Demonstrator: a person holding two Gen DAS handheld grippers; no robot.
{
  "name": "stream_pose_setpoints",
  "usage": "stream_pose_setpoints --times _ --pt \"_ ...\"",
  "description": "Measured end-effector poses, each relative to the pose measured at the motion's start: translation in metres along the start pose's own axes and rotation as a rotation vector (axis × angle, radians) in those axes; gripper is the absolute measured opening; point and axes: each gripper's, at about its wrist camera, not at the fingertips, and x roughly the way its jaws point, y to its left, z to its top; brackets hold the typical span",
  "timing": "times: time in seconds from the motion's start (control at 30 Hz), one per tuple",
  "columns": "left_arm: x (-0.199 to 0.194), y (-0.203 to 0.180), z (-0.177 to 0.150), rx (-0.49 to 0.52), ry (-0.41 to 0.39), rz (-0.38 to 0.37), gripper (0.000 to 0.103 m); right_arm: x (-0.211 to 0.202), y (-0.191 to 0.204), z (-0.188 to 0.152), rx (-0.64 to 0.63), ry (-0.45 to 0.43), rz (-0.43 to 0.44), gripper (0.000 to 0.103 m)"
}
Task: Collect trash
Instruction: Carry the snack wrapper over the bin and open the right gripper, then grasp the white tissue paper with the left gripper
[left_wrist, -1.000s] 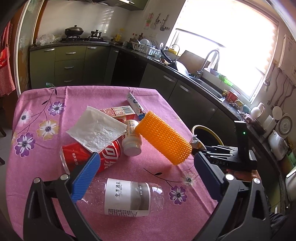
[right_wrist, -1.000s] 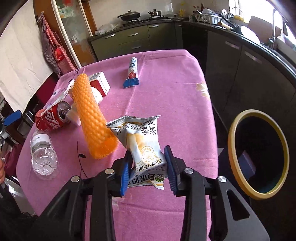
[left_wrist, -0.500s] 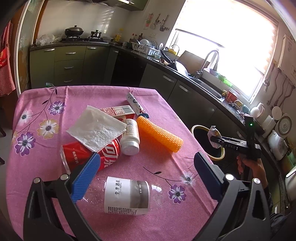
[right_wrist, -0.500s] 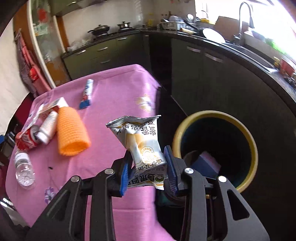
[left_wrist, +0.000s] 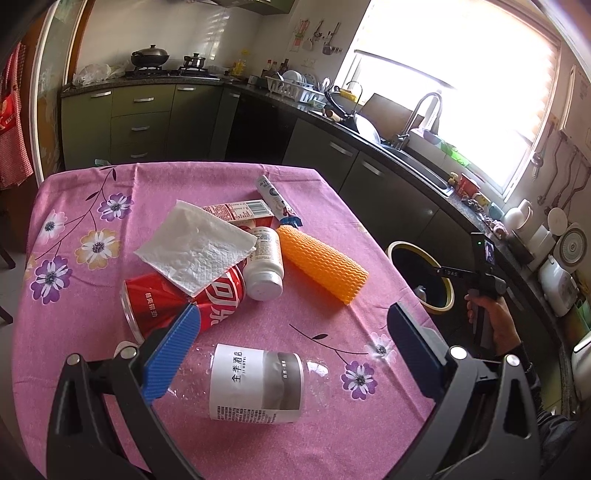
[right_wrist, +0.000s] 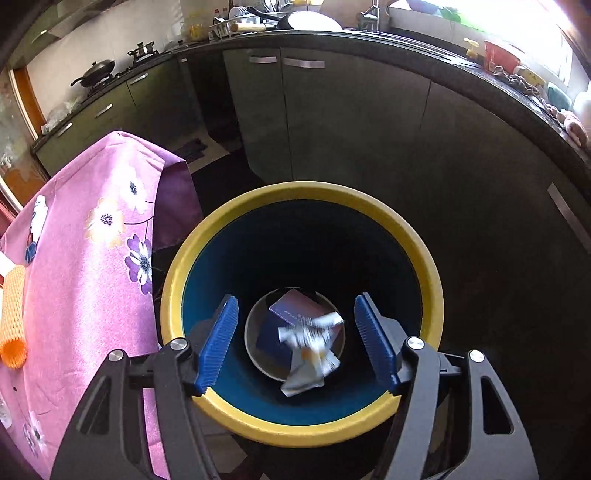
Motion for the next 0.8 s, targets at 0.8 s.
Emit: stream_pose_setpoints --times 0.8 --pt "0.022 0.002 0.016 0.162 0.101 0.169 0.096 -0.067 0.094 -0.039 -0.201 -0.095 0.135 0.067"
